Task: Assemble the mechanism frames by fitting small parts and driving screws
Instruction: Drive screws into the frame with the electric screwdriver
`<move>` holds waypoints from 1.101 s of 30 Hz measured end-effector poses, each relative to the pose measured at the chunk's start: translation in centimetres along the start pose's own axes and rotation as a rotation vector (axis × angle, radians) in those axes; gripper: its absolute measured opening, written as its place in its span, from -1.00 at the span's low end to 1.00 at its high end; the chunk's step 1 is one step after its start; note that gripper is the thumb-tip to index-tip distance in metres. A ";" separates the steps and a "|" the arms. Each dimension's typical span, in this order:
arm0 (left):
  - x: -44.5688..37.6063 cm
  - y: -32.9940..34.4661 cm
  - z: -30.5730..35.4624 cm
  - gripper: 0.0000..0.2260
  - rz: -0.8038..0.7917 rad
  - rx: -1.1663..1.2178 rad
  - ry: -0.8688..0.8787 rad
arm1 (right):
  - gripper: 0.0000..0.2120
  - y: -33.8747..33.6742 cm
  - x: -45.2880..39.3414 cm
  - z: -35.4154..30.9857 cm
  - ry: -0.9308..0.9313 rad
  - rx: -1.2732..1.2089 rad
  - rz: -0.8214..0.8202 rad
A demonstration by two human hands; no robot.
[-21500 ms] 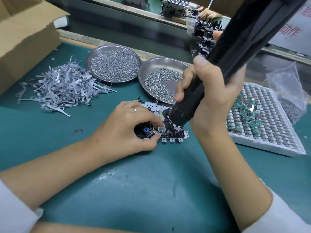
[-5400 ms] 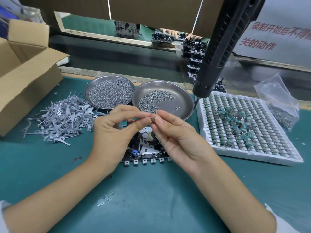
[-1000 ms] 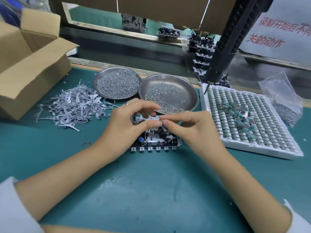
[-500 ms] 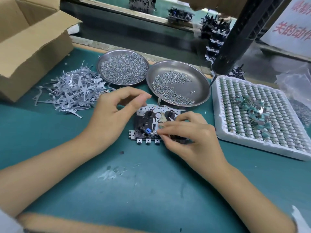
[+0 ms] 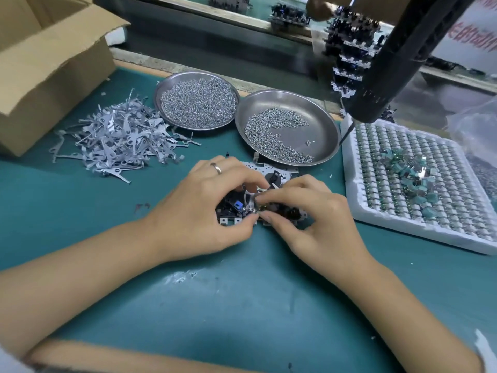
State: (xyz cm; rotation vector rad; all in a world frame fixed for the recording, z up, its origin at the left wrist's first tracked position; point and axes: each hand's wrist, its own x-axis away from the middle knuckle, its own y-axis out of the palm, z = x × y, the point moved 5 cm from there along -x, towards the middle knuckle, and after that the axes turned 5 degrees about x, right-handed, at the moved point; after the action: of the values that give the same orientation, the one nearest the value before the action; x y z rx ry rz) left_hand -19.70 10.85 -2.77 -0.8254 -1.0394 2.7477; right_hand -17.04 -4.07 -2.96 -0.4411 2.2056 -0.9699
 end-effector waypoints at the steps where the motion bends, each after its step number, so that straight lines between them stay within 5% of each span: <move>1: 0.0 0.2 0.0 -0.68 -0.003 -0.017 -0.002 | -0.82 0.0 0.0 0.1 0.043 -0.035 -0.001; 15: -0.1 0.4 -0.2 -0.71 0.001 0.004 -0.018 | -0.82 -0.1 -0.3 0.0 0.152 -0.200 -0.035; 22: -0.3 0.3 -0.4 -0.82 0.018 0.034 -0.022 | -0.80 -4.0 -0.7 0.6 0.235 -0.175 0.473; 26: -0.3 0.2 -0.7 -0.84 0.025 0.071 -0.035 | -0.59 -7.8 -2.1 1.6 0.341 -0.117 0.792; 30: -0.3 0.2 -1.0 -0.80 0.029 0.110 -0.049 | -0.28 -10.4 -6.0 1.9 0.388 -0.154 0.772; 33: -0.3 0.2 -1.1 -0.78 0.039 0.135 -0.062 | -0.24 -10.9 -8.6 1.2 0.290 -0.230 0.740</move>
State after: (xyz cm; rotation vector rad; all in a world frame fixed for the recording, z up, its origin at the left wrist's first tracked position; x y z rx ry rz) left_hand -18.85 11.26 -3.44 -0.7525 -0.8443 2.8553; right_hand -9.70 -7.26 8.41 0.4339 2.4502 -0.3929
